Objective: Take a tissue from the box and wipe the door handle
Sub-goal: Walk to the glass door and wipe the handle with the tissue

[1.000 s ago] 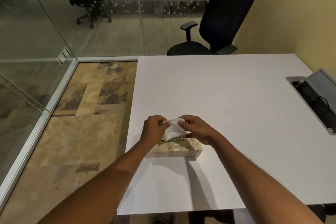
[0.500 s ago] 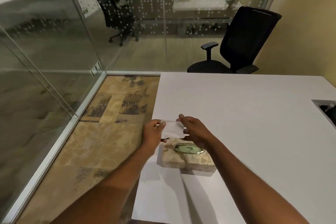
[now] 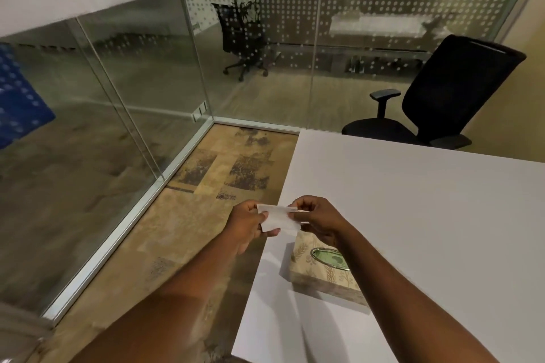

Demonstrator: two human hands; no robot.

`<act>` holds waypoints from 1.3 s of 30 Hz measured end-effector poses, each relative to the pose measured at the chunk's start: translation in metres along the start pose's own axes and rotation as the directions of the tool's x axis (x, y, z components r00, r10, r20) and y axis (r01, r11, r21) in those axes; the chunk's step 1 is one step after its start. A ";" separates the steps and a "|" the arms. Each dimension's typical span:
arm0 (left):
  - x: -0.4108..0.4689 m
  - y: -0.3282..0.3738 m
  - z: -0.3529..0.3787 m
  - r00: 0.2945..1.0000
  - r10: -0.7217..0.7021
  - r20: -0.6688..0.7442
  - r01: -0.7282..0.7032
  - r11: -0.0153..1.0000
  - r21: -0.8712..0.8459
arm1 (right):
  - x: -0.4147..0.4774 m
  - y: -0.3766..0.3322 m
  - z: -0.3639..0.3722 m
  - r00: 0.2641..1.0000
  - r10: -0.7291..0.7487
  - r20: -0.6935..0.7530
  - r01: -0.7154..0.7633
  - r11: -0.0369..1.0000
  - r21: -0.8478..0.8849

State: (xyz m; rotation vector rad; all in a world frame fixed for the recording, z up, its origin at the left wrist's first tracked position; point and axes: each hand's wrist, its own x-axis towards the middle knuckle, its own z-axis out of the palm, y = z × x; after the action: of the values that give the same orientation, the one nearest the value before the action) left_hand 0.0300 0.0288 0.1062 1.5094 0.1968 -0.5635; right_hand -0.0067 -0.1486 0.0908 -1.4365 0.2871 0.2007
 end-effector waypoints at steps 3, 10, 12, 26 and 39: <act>-0.001 0.000 -0.008 1.000 0.011 0.028 -0.012 0.999 0.032 | 0.004 0.001 0.004 0.999 0.043 0.007 -0.043 0.999 0.008; -0.012 0.010 -0.077 0.996 0.078 -0.054 -0.080 0.996 -0.035 | 0.027 -0.017 0.069 0.978 0.136 0.158 -0.140 0.990 0.017; -0.017 0.015 -0.099 0.992 0.068 -0.109 -0.078 0.992 -0.094 | 0.033 -0.024 0.091 0.968 0.144 0.205 -0.150 0.988 0.017; -0.063 0.017 -0.267 0.851 0.309 -0.424 -0.283 0.951 0.124 | 0.060 -0.027 0.291 0.947 -0.153 0.282 0.237 0.926 -0.293; -0.122 0.024 -0.472 0.759 0.349 -0.549 -0.284 0.937 0.203 | 0.062 -0.038 0.511 0.807 -0.076 0.585 0.447 0.726 -0.523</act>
State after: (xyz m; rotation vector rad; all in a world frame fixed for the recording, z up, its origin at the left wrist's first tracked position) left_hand 0.0398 0.5153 0.1486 1.7442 0.3754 0.1841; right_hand 0.1013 0.3514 0.1631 -2.0140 -0.5196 0.4767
